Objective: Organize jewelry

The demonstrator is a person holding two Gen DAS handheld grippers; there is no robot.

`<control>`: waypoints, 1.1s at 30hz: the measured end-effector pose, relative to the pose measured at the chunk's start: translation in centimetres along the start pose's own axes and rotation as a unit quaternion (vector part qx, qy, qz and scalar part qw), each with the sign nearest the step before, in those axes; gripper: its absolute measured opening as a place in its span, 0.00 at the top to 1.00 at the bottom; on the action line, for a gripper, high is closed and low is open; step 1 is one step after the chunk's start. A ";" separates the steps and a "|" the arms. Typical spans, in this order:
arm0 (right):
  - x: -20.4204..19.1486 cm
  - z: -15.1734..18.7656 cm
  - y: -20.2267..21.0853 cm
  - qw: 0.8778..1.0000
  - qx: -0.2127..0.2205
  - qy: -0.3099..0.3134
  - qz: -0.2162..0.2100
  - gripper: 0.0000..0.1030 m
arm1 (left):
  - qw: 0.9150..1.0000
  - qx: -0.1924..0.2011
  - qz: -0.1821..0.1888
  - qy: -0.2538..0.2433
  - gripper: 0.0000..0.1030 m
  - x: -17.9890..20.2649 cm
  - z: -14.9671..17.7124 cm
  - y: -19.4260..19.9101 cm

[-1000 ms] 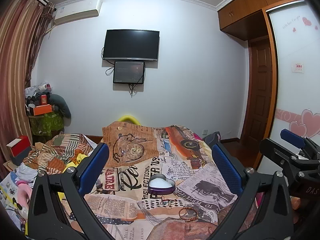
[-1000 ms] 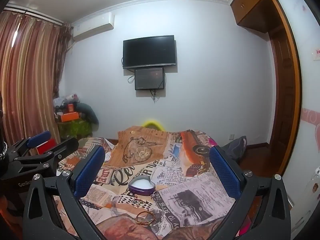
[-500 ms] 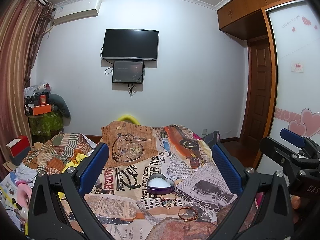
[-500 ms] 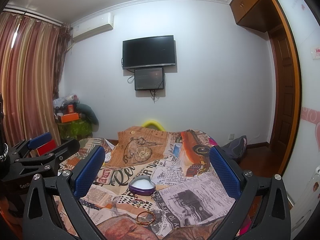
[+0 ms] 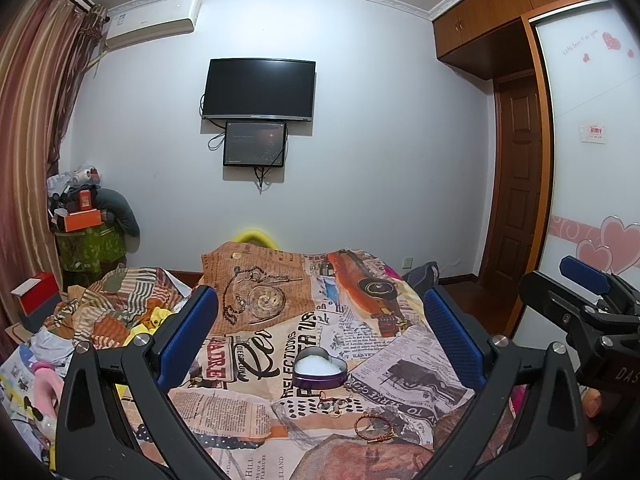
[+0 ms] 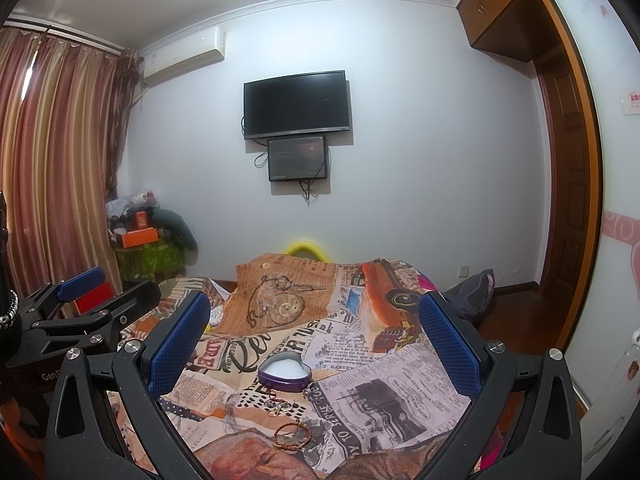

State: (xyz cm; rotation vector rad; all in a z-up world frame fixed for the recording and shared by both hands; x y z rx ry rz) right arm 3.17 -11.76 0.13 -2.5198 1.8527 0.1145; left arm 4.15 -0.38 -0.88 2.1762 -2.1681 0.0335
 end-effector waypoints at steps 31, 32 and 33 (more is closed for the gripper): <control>0.4 0.3 -0.8 1.000 -0.017 -0.010 0.002 0.00 | 1.000 -0.012 0.003 -0.001 0.00 0.1 0.2 -1.0; 0.4 0.4 -0.9 1.000 -0.019 -0.011 0.002 0.00 | 1.000 -0.015 0.003 -0.001 0.00 0.0 0.3 -1.2; 0.4 0.5 -1.1 1.000 -0.022 -0.011 0.002 0.00 | 1.000 -0.016 0.002 0.000 0.00 -0.1 0.4 -1.4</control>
Point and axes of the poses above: each gripper's, at about its wrist camera, not at the fingertips, and y roughly against the way its jaws point, x to its right, z to its underside, the point moved 4 cm from there along -y, roughly the way its jaws point, and after that the axes turned 9 degrees about x, right-handed, at the moved point
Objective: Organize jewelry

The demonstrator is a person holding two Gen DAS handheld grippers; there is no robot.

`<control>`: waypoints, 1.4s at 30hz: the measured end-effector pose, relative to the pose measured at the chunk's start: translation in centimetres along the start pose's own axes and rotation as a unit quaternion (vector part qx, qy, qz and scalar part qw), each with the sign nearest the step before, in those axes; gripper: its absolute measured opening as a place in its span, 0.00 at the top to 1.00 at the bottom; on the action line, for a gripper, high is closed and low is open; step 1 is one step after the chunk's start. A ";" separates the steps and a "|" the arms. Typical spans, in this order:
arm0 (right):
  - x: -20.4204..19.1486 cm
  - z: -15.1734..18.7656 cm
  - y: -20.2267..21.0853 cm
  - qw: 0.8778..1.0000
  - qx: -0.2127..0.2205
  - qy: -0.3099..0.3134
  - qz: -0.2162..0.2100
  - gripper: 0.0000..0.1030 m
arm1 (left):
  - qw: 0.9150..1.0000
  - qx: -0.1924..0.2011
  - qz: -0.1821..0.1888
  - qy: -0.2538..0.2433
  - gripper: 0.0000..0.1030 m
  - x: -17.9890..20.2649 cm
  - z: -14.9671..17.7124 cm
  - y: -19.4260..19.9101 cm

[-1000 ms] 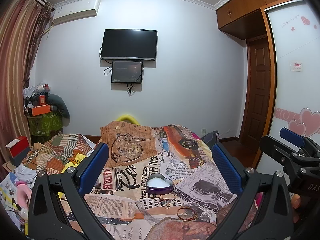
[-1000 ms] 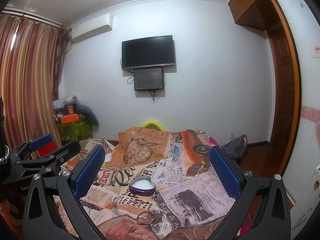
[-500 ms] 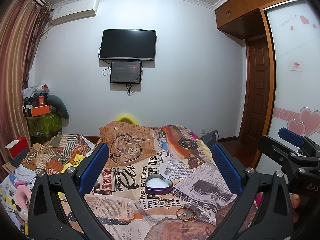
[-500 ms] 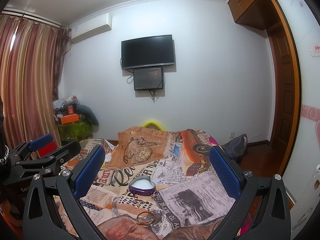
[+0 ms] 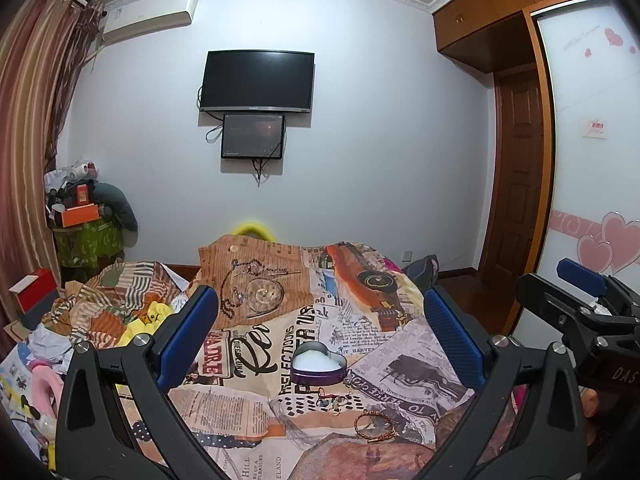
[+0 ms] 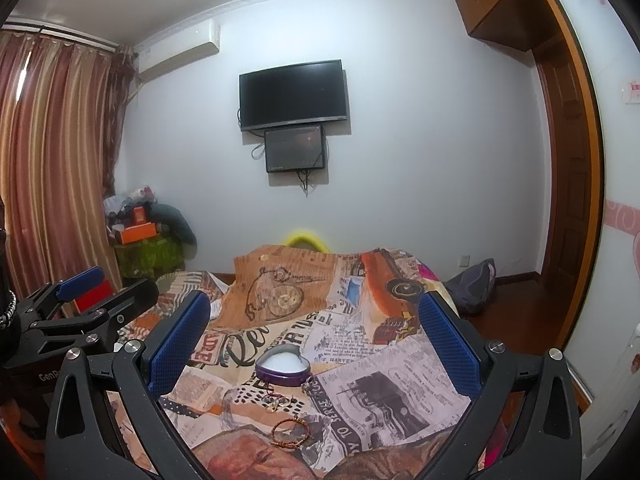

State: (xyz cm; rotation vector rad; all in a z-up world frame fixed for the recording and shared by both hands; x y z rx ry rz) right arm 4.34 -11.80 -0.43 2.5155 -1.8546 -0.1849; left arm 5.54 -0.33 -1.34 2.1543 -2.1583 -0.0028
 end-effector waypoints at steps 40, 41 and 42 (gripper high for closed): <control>1.2 19.0 -13.4 0.933 -0.351 0.007 -0.082 0.48 | 0.939 -0.336 0.052 0.043 0.49 -4.1 19.5 -14.7; 1.1 19.2 -13.5 0.930 -0.356 0.008 -0.089 0.52 | 0.938 -0.339 0.058 0.039 0.49 -3.7 19.7 -14.7; 0.9 19.4 -13.7 0.928 -0.359 0.009 -0.096 0.56 | 0.937 -0.341 0.064 0.035 0.49 -3.4 19.9 -14.8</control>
Point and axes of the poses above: each gripper's, at about its wrist camera, not at the fingertips, and y roughly against the way its jaws point, x to its right, z to its underside, the point moved 4 cm from there along -y, roughly the way its jaws point, and after that the axes turned 9 degrees about x, right-handed, at the moved point
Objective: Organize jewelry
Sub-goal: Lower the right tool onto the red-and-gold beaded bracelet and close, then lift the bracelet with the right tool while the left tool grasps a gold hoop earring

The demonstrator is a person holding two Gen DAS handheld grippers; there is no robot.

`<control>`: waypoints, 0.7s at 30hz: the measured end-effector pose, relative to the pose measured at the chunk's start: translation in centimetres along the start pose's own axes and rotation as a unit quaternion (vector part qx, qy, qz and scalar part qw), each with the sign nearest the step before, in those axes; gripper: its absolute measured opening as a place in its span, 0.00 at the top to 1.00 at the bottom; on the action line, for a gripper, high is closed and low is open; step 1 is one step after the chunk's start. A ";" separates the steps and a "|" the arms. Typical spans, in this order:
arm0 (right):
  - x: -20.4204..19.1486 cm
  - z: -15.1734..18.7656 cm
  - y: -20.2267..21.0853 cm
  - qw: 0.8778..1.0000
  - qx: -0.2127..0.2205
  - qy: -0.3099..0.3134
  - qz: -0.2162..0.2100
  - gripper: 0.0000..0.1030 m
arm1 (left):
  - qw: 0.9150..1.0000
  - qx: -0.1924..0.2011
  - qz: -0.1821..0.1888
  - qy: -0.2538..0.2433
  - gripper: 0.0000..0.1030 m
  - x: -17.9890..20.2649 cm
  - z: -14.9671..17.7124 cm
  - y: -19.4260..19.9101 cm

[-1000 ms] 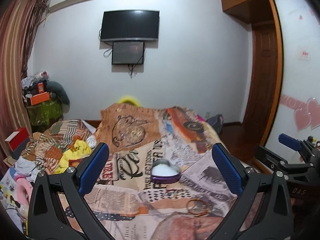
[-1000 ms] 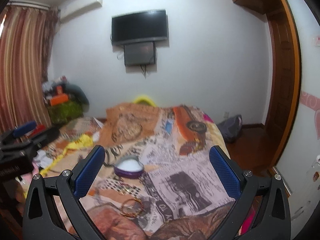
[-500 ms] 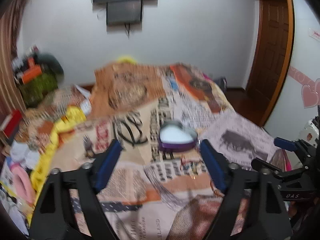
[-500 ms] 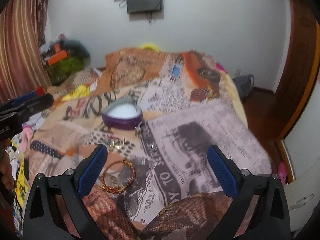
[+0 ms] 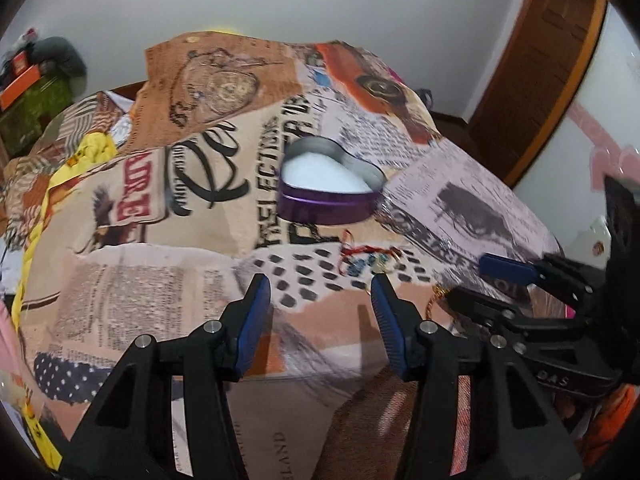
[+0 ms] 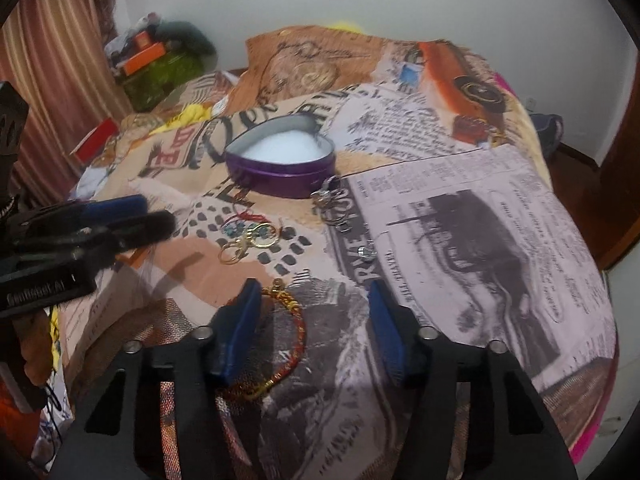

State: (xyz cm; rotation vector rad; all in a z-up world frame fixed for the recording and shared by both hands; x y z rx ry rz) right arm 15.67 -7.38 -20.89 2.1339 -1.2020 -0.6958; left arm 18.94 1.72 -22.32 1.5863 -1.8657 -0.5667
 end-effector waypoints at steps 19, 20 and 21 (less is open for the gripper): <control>1.4 0.1 -1.1 0.999 -0.005 -0.020 -0.040 0.94 | 0.997 -0.043 0.057 -0.024 0.73 2.6 0.7 -3.5; 1.5 0.1 -1.0 0.999 -0.003 -0.022 -0.040 0.94 | 0.997 -0.043 0.057 -0.027 0.73 2.7 0.7 -3.6; 1.6 0.0 -1.0 0.999 -0.001 -0.023 -0.040 0.94 | 0.997 -0.042 0.055 -0.031 0.75 2.8 0.7 -3.7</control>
Point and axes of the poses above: each gripper's, at about its wrist camera, not at the fingertips, and y roughly against the way its jaws point, x to its right, z to its underside, the point moved 4 cm from there along -y, roughly the way its jaws point, and after that the axes turned 9 degrees about x, right-handed, at the moved point
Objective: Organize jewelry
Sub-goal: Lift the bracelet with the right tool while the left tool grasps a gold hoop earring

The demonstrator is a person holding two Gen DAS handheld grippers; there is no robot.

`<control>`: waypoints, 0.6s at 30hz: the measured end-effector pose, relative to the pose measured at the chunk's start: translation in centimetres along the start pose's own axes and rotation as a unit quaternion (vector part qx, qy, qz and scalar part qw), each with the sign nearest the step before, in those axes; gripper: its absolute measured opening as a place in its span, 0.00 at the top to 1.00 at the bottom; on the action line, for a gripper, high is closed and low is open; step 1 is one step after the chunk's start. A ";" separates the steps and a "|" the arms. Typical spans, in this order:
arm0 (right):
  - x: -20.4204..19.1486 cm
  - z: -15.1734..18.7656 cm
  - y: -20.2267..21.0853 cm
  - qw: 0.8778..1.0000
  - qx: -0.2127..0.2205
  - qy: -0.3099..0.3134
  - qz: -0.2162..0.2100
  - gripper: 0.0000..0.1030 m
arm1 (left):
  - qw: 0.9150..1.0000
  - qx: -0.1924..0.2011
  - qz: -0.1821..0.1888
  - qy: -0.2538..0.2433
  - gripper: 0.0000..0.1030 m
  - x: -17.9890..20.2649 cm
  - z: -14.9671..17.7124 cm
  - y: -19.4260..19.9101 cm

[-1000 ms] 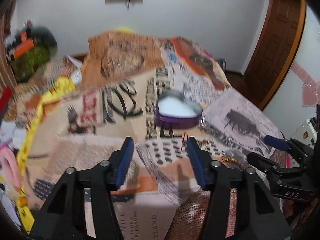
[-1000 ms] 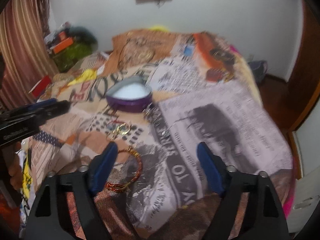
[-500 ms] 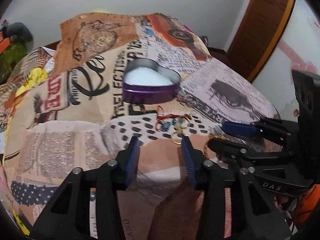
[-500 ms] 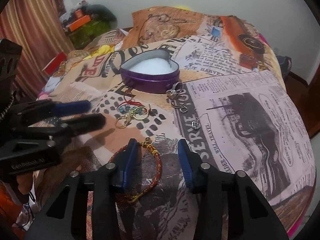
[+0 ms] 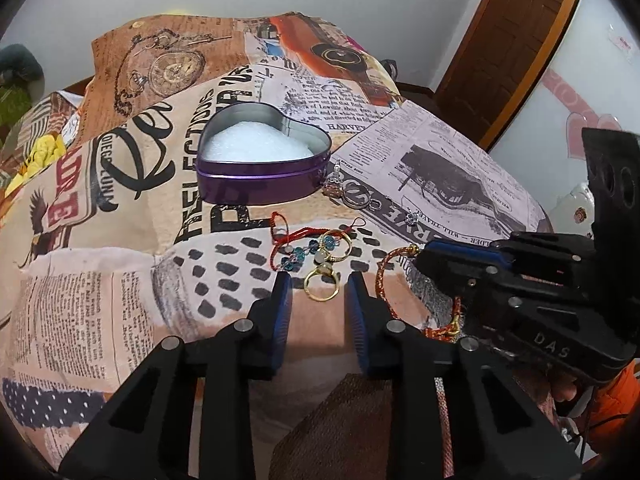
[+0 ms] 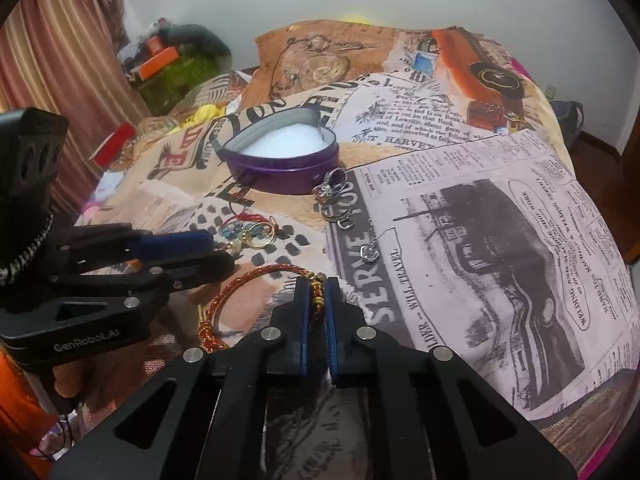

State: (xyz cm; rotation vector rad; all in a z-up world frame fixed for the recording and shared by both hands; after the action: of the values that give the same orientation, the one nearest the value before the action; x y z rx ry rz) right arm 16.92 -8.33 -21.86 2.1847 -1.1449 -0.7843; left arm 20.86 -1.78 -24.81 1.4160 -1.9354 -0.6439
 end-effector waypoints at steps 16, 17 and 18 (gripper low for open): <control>-0.1 -1.4 1.8 0.999 0.042 0.002 0.017 0.94 | 0.999 0.015 -0.022 -0.019 1.00 0.5 -0.1 0.5; -0.1 -1.5 2.0 0.999 0.045 0.002 0.018 0.94 | 0.999 0.018 -0.024 -0.020 1.00 0.6 -0.2 0.7; -0.2 -1.7 2.2 0.999 0.048 0.002 0.018 0.94 | 0.999 0.021 -0.027 -0.021 1.00 0.6 -0.3 0.9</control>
State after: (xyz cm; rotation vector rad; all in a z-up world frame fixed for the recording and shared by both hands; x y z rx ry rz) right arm 16.86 -8.88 -19.17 2.2359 -1.2416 -0.7231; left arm 20.34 -2.09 -23.84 1.4960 -1.9604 -0.6651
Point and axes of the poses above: each gripper's, at about its wrist camera, not at the fingertips, and y roughly against the way its jaws point, x to its right, z to its underside, the point moved 4 cm from there along -y, roughly the way its jaws point, and after that the axes turned 9 degrees about x, right-handed, at the moved point
